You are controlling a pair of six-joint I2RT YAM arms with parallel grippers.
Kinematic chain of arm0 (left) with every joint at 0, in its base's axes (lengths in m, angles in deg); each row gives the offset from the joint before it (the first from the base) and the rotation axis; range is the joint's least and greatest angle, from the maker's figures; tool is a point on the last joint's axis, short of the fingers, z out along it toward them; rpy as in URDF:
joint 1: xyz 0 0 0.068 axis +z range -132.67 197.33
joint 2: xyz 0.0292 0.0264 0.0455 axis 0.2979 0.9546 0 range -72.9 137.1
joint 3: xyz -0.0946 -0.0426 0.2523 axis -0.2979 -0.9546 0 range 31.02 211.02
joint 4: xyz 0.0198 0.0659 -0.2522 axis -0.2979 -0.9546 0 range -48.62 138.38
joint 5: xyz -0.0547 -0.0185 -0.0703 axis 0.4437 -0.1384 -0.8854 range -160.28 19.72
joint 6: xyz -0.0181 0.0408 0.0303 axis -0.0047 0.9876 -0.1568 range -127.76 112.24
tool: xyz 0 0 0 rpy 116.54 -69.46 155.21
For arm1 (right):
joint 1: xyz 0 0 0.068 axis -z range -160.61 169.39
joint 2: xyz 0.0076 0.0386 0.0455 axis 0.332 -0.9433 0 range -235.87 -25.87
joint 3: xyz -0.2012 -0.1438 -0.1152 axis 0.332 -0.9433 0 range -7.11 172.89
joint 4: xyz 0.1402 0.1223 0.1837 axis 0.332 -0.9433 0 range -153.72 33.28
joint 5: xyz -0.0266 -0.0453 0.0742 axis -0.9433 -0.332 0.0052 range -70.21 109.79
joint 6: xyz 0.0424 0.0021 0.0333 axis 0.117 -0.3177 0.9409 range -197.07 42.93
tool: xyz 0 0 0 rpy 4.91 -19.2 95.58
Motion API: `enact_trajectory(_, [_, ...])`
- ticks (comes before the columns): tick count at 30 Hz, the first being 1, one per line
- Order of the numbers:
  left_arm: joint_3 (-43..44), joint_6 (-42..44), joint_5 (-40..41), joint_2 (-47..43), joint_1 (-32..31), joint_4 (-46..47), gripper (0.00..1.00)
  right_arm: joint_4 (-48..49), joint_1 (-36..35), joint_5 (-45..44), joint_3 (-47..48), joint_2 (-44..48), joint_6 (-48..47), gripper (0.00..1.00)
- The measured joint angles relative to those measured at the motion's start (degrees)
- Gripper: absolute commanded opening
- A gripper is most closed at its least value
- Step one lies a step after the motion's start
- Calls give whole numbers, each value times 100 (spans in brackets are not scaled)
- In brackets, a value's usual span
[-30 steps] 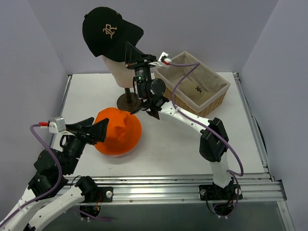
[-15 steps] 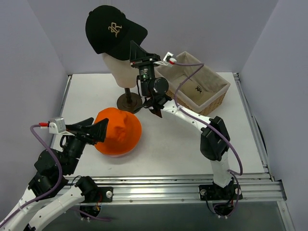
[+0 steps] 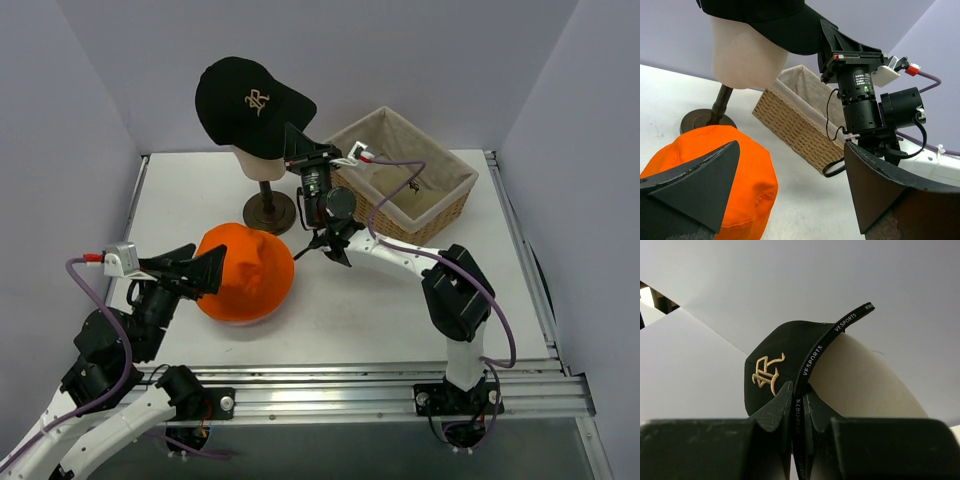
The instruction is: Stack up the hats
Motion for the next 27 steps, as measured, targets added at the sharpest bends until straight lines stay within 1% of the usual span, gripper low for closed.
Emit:
enact_trajectory(6, [-72, 0, 7, 39, 0, 4, 94, 269, 0, -295, -345, 22, 214, 0])
enact_trajectory(13, [-74, 0, 20, 42, 0, 9, 94, 339, -24, -780, -680, 24, 586, 0])
enact_trajectory(16, [-74, 0, 22, 72, 0, 9, 94, 404, -72, -909, -761, 24, 695, 13])
enact_trajectory(17, [-74, 0, 20, 92, 0, 9, 94, 398, -79, -953, -776, 24, 691, 21])
enact_trajectory(18, [-74, -2, 22, 111, 0, 9, 94, 356, -79, -1005, -807, 24, 669, 26])
enact_trajectory(19, [-74, -2, 24, 129, 0, 7, 94, 273, -74, -1056, -859, 24, 632, 36])
enact_trajectory(20, [-74, 0, 33, 146, 0, 9, 94, 197, -74, -1104, -929, 22, 616, 39])
enact_trajectory(21, [-74, -2, 42, 155, 0, 9, 94, 131, -74, -1139, -1010, 22, 570, 41])
enact_trajectory(22, [-74, -2, 52, 166, 0, 11, 94, 103, -72, -1156, -1073, 22, 546, 46])
enact_trajectory(25, [-74, -2, 90, 210, 0, 13, 94, 24, -72, -1196, -1340, 81, 503, 52])
enact_trajectory(27, [-74, -2, 129, 247, 0, 15, 94, -13, -72, -1189, -1604, 214, 479, 54])
